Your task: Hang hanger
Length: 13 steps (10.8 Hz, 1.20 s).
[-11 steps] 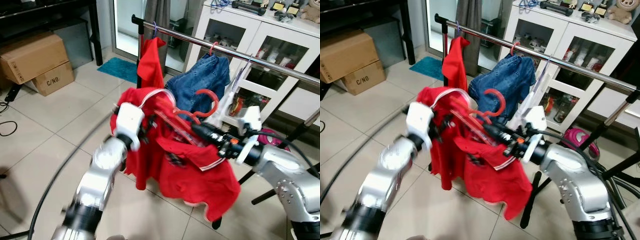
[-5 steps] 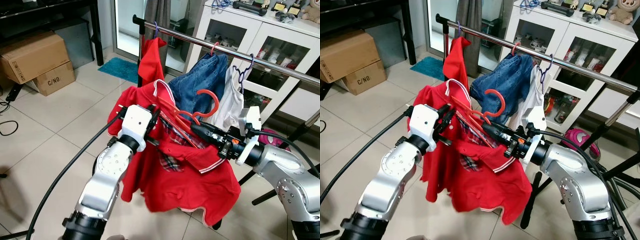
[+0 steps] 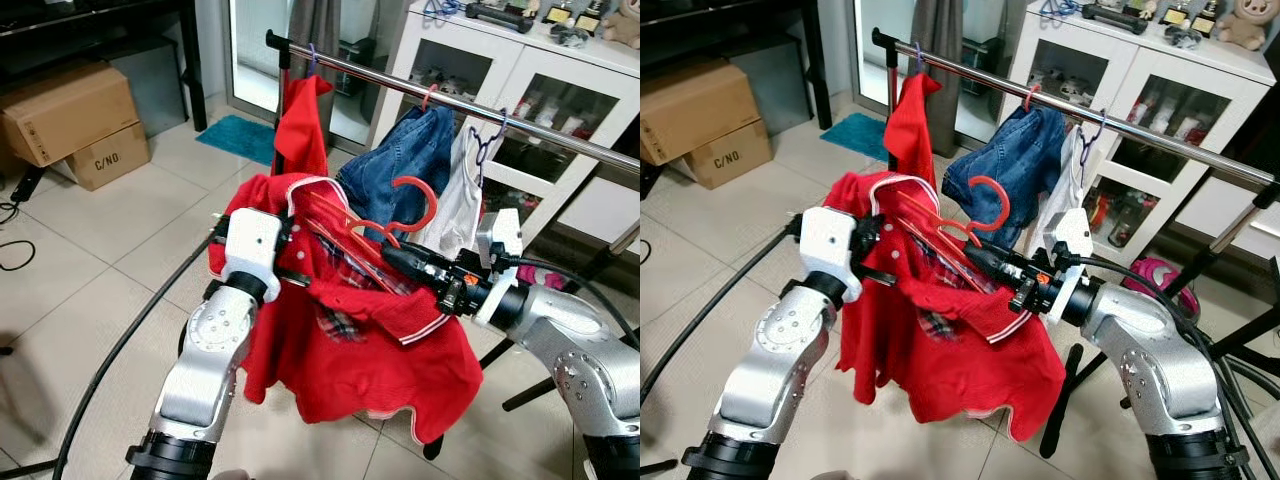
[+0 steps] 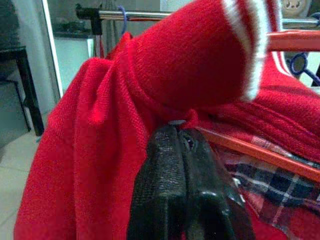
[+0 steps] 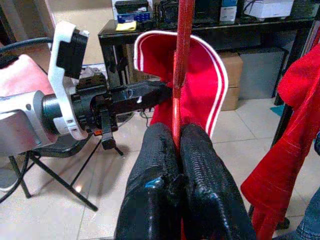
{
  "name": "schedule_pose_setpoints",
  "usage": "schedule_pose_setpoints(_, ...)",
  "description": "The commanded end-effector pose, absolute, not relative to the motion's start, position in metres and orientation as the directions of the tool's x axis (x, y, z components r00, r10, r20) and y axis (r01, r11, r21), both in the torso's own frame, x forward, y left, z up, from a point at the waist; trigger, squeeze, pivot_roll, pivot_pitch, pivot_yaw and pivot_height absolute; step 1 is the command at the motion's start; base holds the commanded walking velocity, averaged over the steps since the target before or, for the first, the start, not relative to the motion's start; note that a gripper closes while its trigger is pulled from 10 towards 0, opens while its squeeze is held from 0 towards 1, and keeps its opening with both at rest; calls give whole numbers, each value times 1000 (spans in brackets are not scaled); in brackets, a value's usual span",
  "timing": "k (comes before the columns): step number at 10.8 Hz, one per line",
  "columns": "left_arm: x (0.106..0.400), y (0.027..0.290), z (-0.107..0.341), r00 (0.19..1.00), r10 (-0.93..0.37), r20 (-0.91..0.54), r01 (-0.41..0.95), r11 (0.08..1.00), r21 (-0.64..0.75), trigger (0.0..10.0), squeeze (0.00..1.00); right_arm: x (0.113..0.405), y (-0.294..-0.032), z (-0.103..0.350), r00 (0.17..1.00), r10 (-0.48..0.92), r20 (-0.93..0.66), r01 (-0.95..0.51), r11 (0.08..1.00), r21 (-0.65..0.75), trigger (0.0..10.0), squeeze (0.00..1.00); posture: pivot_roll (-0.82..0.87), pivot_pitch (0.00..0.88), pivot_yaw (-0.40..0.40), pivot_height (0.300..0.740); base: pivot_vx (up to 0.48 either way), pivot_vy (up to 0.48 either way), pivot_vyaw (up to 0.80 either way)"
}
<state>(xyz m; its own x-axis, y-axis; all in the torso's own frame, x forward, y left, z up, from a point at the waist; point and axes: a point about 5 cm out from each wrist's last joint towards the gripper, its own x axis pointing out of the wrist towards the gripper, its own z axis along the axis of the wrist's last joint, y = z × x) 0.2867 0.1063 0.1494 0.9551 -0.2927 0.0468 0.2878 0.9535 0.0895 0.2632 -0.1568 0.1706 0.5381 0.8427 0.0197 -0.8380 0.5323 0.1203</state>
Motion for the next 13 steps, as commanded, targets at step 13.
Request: schedule_pose_setpoints(13,280,103,164,972,-199,125,158,947,278,10000,1000,268,-160,180,525,851,28,-849,521,92,10000,0,80,4,-123,740,0,0,0)
